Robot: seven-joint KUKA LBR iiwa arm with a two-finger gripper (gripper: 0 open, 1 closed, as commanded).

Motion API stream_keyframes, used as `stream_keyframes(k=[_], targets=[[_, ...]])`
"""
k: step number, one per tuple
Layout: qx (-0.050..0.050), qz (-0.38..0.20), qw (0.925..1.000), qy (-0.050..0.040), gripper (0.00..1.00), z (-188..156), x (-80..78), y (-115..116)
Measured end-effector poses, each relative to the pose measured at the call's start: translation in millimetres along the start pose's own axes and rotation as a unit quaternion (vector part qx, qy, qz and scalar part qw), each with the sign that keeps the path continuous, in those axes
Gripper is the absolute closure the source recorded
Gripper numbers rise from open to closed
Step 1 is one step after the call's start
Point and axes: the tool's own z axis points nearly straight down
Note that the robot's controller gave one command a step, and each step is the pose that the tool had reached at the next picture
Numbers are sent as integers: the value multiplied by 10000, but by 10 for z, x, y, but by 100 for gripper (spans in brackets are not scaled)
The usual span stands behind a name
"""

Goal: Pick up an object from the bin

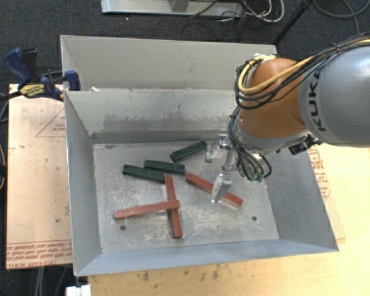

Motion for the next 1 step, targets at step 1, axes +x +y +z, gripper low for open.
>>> stream_keyframes(k=[1], targets=[[3,-624,9980,78,0,114,70,51]])
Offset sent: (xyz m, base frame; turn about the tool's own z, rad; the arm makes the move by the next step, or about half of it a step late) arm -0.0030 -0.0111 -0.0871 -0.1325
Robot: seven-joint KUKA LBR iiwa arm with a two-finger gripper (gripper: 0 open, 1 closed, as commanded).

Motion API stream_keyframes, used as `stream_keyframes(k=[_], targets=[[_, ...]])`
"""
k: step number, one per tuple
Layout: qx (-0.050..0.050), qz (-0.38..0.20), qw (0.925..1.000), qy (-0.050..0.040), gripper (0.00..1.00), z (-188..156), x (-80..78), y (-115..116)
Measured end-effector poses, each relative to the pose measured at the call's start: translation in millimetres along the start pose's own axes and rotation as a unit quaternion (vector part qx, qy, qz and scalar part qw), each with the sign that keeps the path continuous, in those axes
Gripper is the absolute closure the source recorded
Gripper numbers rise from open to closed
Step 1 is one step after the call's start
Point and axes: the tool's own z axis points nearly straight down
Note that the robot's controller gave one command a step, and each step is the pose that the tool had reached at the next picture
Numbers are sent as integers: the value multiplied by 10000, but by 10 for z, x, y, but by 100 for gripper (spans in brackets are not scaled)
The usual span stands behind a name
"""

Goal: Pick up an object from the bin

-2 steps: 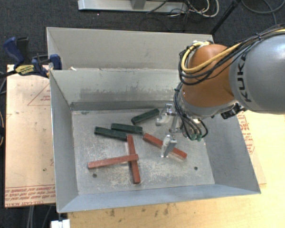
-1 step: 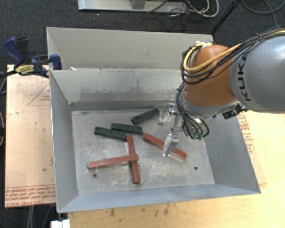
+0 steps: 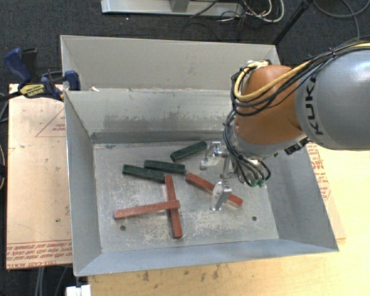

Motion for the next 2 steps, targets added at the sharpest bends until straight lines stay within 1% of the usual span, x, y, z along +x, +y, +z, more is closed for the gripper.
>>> stream_keyframes(k=[1,2], targets=[[-10,-27,9999,-118,100,675,-92,-153],[-10,-26,9999,-118,100,675,-92,-154]])
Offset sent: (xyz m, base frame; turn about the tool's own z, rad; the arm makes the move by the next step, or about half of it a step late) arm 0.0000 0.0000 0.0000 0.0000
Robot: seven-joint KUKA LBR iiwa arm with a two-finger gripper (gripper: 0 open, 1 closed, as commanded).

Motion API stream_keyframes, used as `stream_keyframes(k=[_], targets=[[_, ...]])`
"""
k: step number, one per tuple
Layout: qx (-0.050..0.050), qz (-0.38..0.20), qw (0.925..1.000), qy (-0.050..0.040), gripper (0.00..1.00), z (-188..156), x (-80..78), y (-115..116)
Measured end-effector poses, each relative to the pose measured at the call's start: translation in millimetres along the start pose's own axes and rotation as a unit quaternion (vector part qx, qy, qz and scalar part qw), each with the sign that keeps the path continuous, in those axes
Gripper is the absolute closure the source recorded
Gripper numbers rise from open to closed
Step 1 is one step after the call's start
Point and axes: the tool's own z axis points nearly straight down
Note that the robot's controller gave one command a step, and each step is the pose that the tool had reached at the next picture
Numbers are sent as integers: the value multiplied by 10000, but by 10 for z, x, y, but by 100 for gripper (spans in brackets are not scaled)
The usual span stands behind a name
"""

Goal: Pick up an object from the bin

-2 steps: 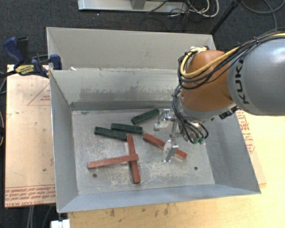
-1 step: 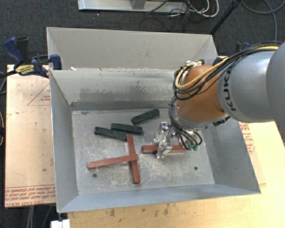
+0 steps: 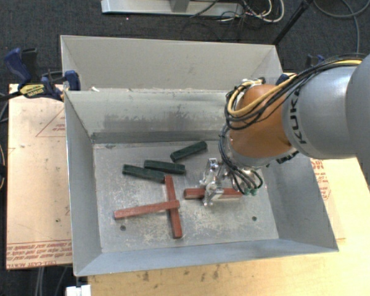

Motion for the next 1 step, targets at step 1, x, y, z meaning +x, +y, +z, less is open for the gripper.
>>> stream_keyframes(k=[1], targets=[[11,110,9999,55,100,-1047,-151,-95]])
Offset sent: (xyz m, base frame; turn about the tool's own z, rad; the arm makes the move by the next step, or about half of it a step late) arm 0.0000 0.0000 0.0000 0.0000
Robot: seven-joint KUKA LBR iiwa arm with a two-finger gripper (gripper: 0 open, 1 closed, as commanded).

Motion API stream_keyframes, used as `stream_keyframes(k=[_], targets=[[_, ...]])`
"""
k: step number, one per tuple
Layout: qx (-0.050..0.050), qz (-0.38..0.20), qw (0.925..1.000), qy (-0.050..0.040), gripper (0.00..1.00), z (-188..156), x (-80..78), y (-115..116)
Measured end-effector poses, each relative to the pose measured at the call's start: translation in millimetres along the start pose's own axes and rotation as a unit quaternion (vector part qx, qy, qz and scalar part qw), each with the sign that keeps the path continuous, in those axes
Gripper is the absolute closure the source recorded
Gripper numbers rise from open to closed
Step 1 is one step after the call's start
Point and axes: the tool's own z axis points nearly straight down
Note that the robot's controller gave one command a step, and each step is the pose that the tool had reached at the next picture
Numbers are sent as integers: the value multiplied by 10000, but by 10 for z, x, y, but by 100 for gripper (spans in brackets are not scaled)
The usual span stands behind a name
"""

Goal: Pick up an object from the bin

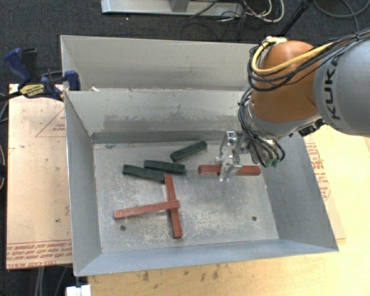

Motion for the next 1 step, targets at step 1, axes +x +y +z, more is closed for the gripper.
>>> stream_keyframes(k=[1], targets=[[0,0,10000,1,100,0,0,-1]])
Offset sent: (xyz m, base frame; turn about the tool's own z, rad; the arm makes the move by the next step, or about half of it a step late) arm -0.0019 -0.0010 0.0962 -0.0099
